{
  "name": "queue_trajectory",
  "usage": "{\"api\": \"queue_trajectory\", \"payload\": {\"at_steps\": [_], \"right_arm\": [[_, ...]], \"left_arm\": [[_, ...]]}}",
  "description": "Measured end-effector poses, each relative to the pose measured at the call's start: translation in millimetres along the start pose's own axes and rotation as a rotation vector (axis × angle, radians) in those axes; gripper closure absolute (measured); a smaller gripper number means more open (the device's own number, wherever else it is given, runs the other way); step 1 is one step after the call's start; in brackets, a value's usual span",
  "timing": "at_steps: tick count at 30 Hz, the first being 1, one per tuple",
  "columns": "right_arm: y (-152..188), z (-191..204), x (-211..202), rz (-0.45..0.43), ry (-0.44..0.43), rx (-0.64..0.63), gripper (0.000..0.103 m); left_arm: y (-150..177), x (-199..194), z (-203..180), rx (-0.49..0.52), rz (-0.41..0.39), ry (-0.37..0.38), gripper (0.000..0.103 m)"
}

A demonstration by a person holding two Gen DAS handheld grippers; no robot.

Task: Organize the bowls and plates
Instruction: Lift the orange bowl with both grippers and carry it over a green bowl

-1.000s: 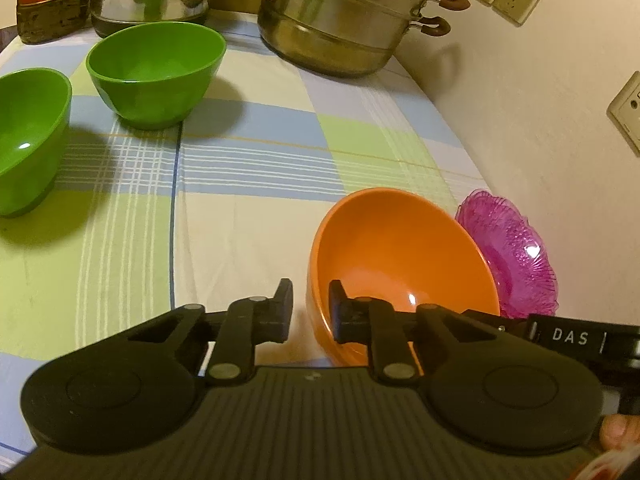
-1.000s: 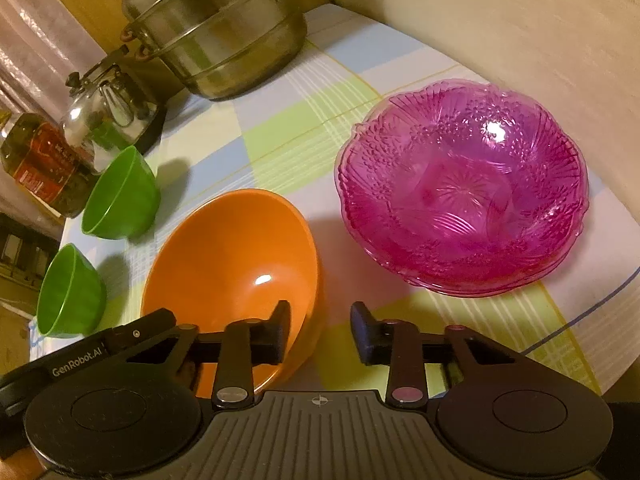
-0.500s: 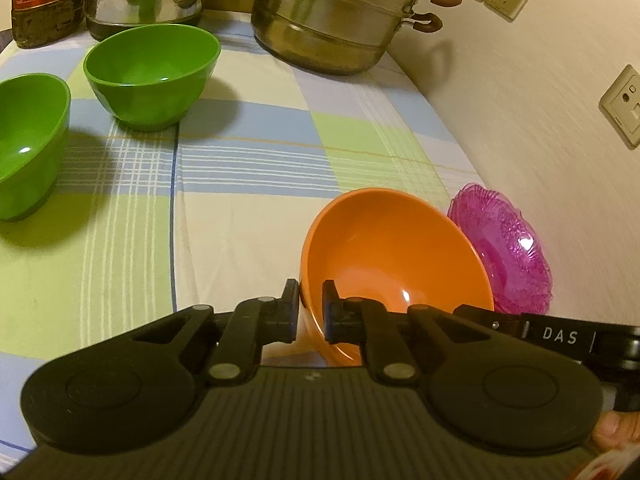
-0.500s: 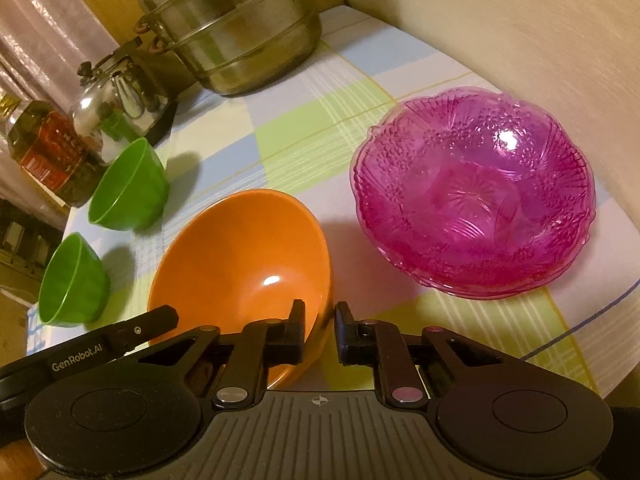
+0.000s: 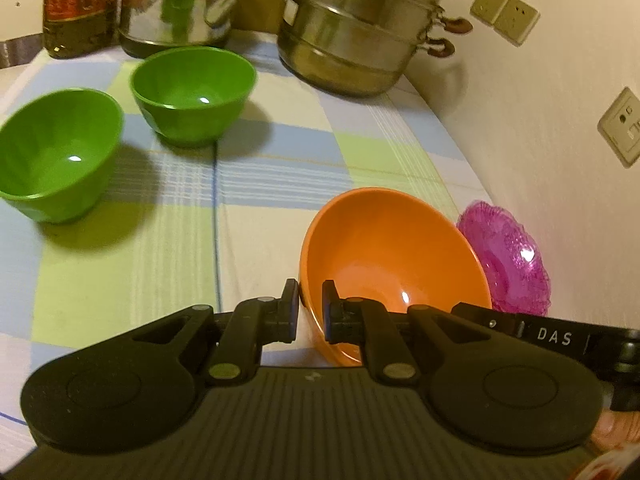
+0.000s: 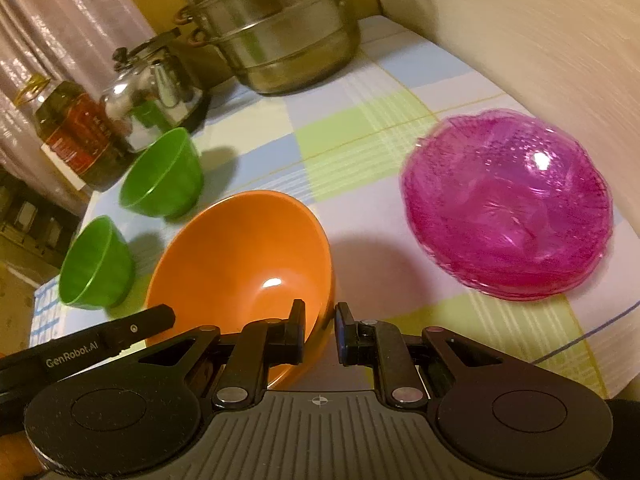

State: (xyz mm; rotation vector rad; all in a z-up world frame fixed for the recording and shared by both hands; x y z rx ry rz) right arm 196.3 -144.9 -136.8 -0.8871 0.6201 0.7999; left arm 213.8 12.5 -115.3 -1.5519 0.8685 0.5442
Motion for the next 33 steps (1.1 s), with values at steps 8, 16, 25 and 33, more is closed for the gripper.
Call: {"api": "queue_trajectory", "payload": {"at_steps": [8,16,25,33], "right_arm": [[4,49,0,0.003,-0.061,-0.064,0.088],[7,98,4,0.008,-0.112,-0.128,0.088],[8,153,16,0.007,-0.147,-0.204,0.088],[2,208,38,0.025,-0.197,-0.244,0.088]], "left_arm": [[-14,-35,37,-0.031,-0.049,-0.071,0.093],[-21,-64,76,-0.069,-0.085,-0.124,0.093],[-30,-88,117,-0.101,-0.126,-0.174,0.092],[-48,-102,166,-0.134,-0.156,-0.228,0.092]]}}
Point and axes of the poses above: each gripper's, at about its wrist camera, not at the fingertips, and x roughly the way its jaws point, z to its left, y to its underside, the point moved 10 cm from there along x, roughly the way its jaws point, and after that the axes turned 12 degrees about x, right-handed, at the moved point
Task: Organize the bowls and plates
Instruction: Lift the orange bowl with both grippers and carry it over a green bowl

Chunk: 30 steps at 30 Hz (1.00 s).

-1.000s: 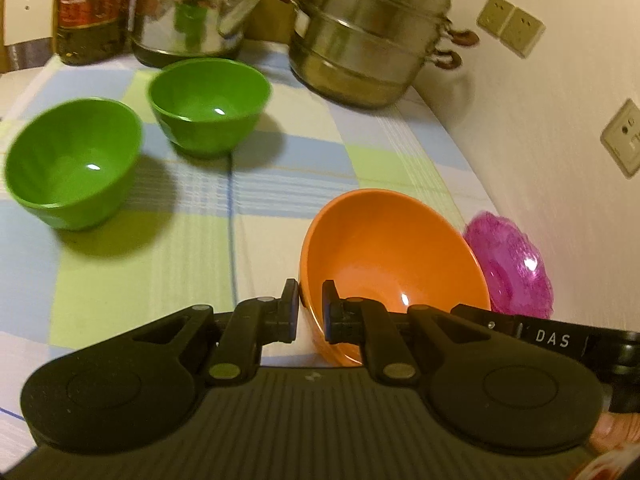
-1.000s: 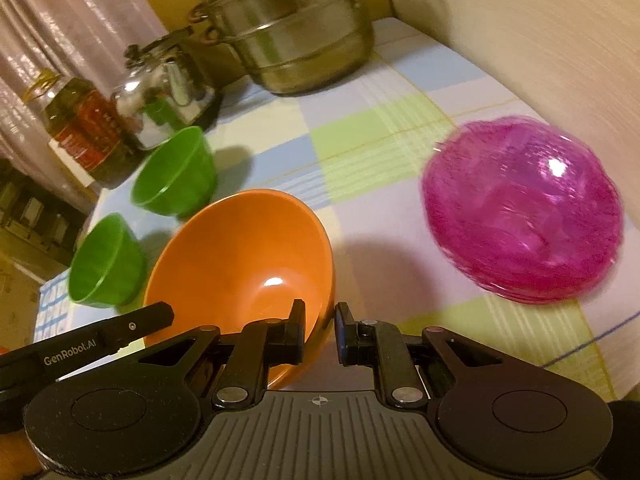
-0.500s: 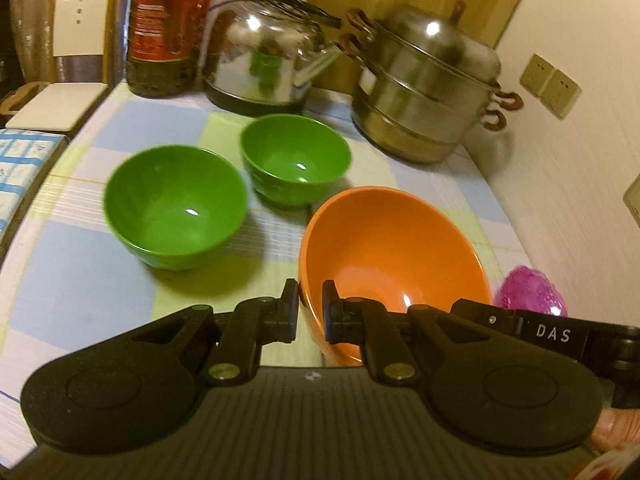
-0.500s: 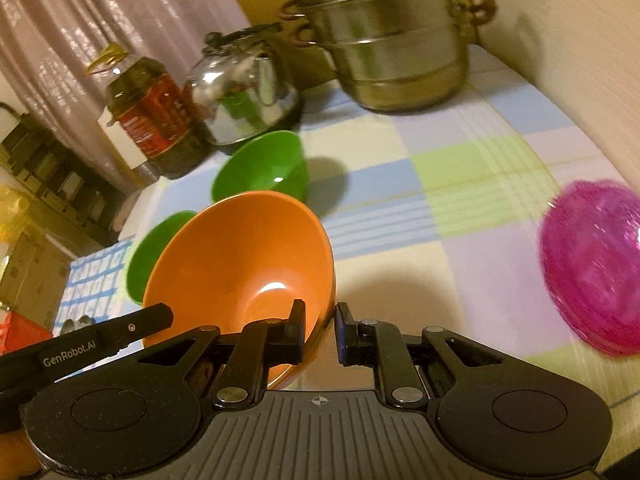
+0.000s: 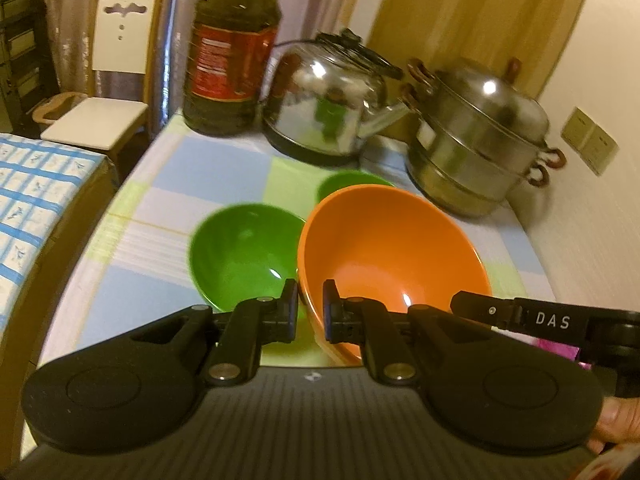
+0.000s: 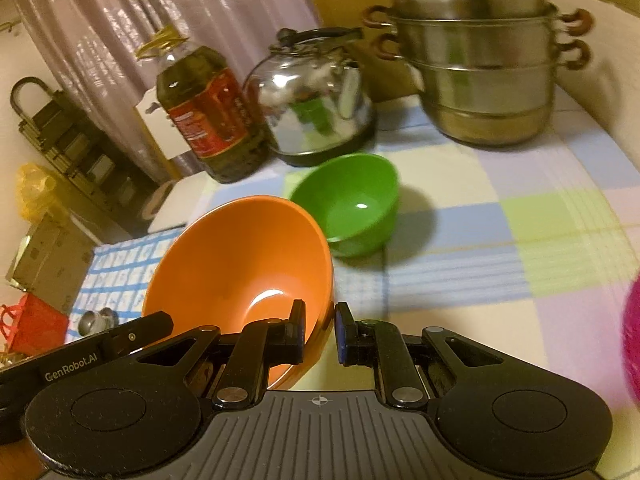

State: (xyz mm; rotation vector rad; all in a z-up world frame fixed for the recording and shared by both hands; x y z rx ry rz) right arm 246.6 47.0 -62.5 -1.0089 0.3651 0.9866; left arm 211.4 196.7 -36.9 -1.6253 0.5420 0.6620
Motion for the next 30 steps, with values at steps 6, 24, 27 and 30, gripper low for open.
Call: {"api": "queue_trajectory", "payload": {"at_steps": [6,24,27,30], "right_arm": [[-5,27,37,0.041,-0.014,-0.015,0.088],[5,48,118,0.109,0.039,-0.115,0.088],[8,47,124,0.113,0.053,-0.131,0.088],[12,47,127,0.111,0.066,-0.156,0.088]], "left_arm": [[-11,12,34,-0.014,0.002,-0.048,0.092],[-4,67,85,-0.032,0.065,-0.095,0.092],[-1,73,86,-0.022,0.071,-0.103,0.092],[3,77,87,-0.015,0.077,-0.108,0.093]]}}
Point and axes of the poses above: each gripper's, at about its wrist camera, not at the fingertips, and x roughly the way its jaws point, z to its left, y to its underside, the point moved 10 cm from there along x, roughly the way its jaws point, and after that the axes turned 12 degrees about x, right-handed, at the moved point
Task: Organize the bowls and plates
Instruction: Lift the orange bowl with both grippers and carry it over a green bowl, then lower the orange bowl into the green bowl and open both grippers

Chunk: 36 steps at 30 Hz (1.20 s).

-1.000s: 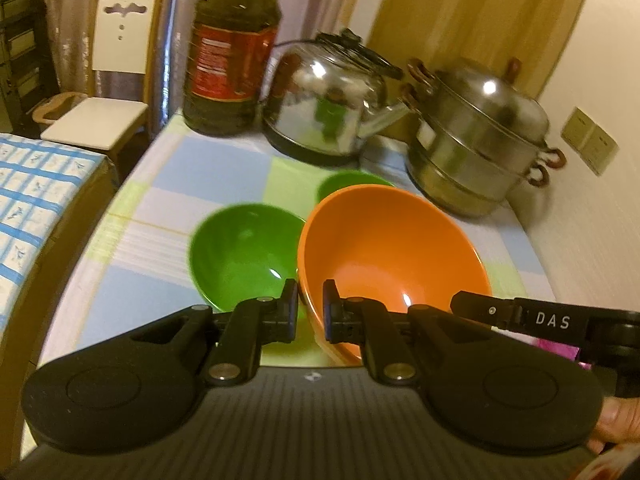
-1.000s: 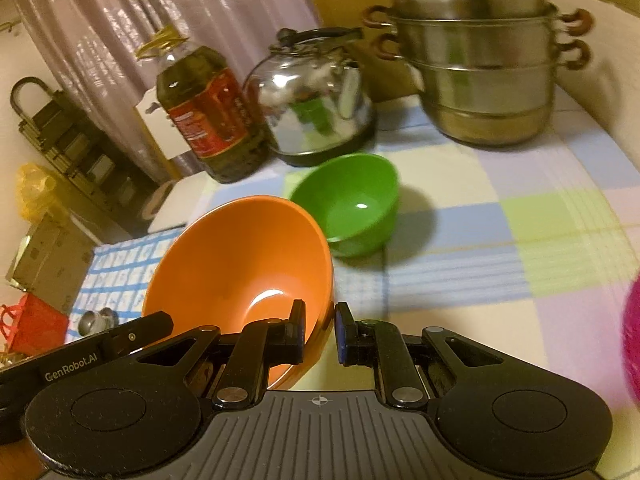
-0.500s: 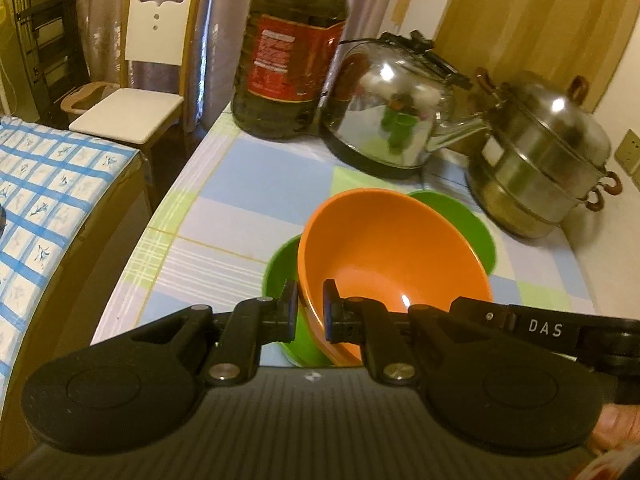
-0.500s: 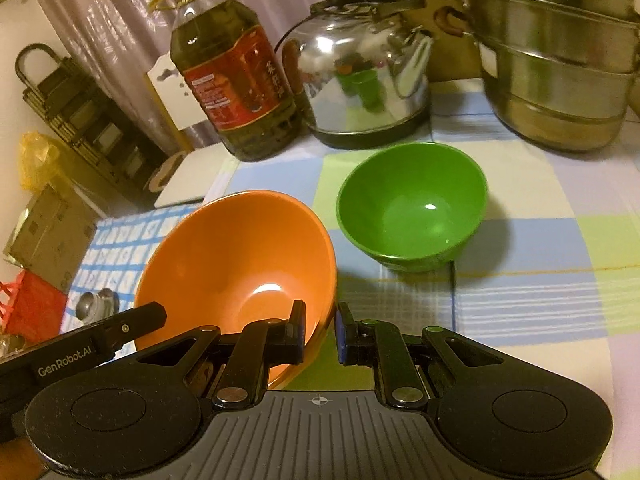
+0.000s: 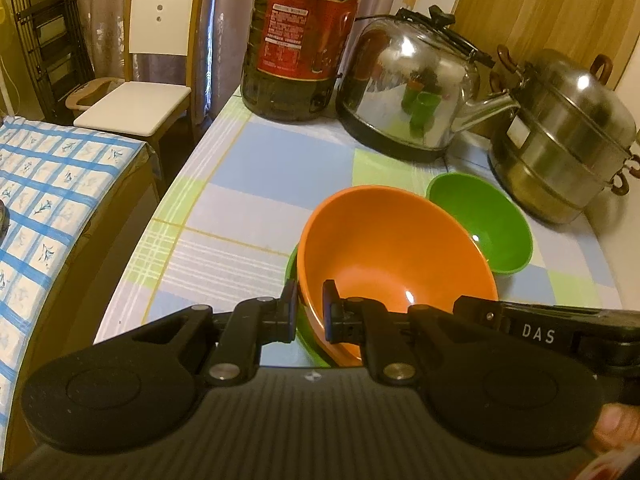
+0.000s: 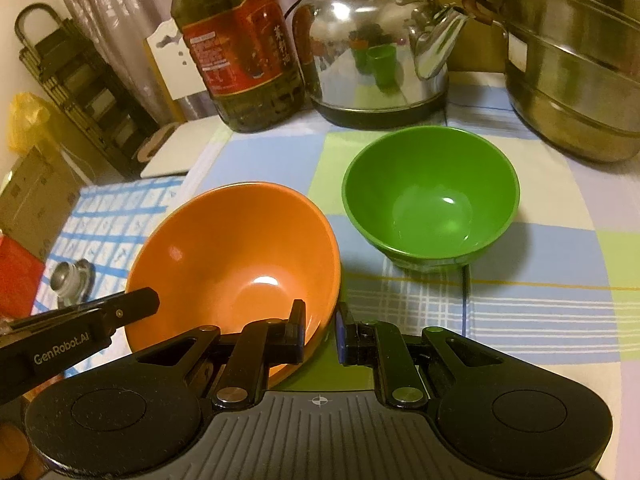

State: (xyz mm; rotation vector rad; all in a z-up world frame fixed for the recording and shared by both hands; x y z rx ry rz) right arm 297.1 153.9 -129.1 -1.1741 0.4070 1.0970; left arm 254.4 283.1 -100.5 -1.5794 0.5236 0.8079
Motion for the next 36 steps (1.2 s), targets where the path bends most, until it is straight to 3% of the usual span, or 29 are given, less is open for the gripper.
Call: {"api": "queue_trajectory", "payload": {"at_steps": [11,13,15,16,25,36], "right_arm": [[3,-1,7,-0.015,0.009,-0.045,0.086],[2,0,7,-0.013,-0.010,-0.049,0.080],[2,-1,4,-0.022,-0.020,-0.036,0.065],[2,-3,1,-0.027,-0.022,-0.029,0.064],[11,-19,-36,-0.054,-0.065,0.055,0.064],[39,-55,-86,-0.078,0.047,0.052,0.064]], "left_arm": [[6,9,4,-0.032,0.008,0.003,0.092],[6,6,5,-0.044,-0.004,0.005,0.091],[3,1,5,-0.050,-0.024,0.001,0.091],[2,-2,5,-0.052,-0.032,-0.001,0.091],[0,-35,-13,-0.080,-0.099,0.028,0.090],[24,-69,-75,-0.062,-0.081,0.117,0.088]]}}
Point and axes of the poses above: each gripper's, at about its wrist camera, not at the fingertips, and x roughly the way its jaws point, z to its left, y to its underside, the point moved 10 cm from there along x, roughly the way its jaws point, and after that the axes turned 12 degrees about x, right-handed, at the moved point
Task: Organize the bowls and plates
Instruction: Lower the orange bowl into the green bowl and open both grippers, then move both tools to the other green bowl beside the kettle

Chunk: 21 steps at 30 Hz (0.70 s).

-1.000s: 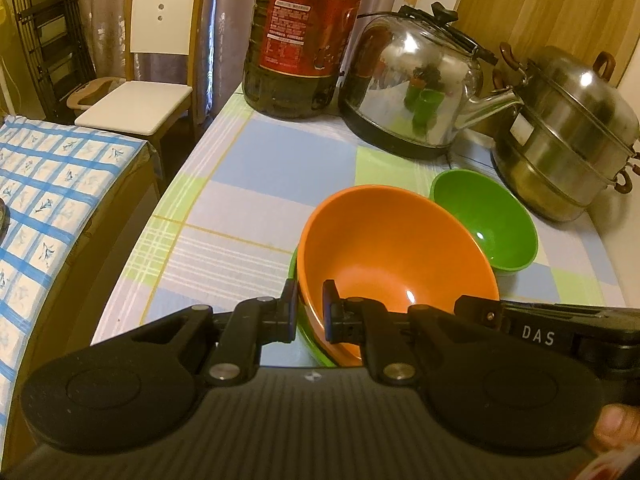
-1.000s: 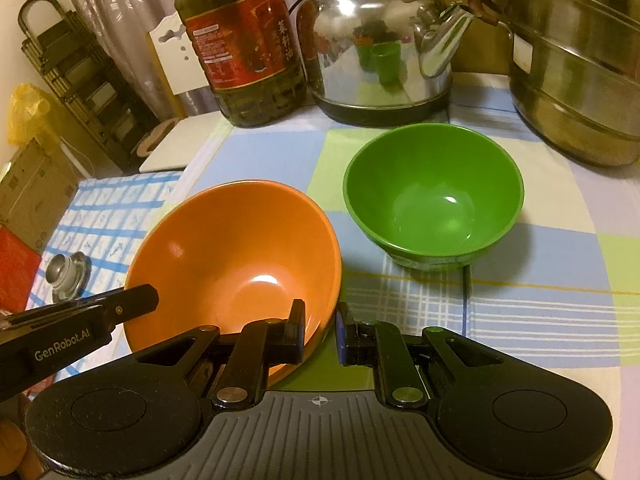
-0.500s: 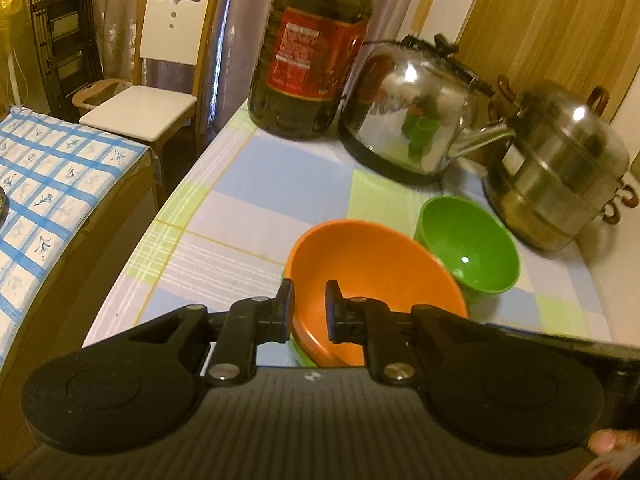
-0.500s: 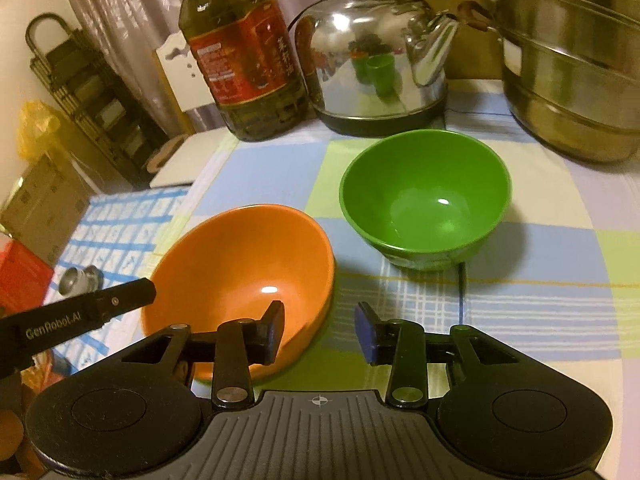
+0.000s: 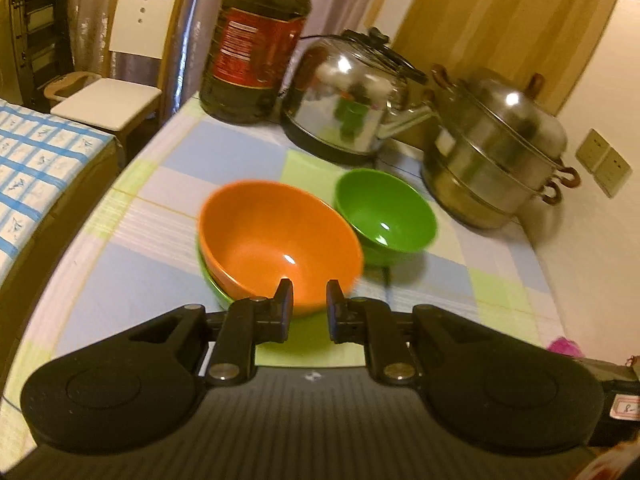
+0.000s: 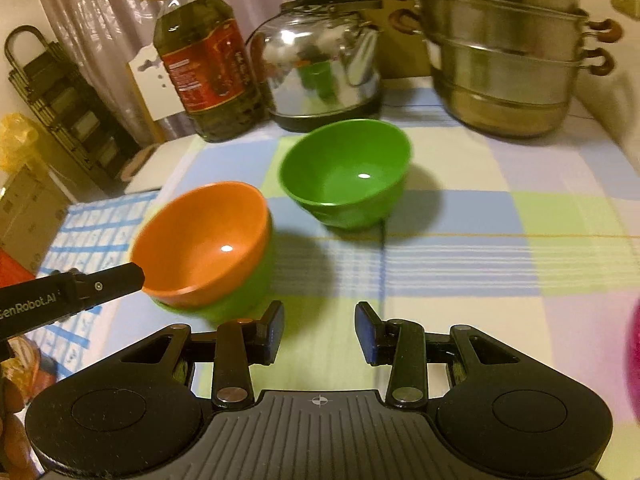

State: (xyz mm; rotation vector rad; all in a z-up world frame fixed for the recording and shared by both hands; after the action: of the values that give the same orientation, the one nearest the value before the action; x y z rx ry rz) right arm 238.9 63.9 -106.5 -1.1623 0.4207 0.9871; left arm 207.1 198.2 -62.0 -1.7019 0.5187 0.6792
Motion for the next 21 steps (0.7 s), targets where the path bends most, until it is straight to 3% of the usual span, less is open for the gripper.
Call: {"api": "queue_trajectory", "payload": {"at_steps": [11,21], "right_arm": [[17,-42,-42,-0.030,0.080,0.001,0.064],[13,-61,-58,-0.041,0.078,0.041,0.064]], "left_arm": [[30,-14,-51,0.064,0.038,0.037,0.086],[20,-16,-70,0.117,0.036,0.050,0.085]]}}
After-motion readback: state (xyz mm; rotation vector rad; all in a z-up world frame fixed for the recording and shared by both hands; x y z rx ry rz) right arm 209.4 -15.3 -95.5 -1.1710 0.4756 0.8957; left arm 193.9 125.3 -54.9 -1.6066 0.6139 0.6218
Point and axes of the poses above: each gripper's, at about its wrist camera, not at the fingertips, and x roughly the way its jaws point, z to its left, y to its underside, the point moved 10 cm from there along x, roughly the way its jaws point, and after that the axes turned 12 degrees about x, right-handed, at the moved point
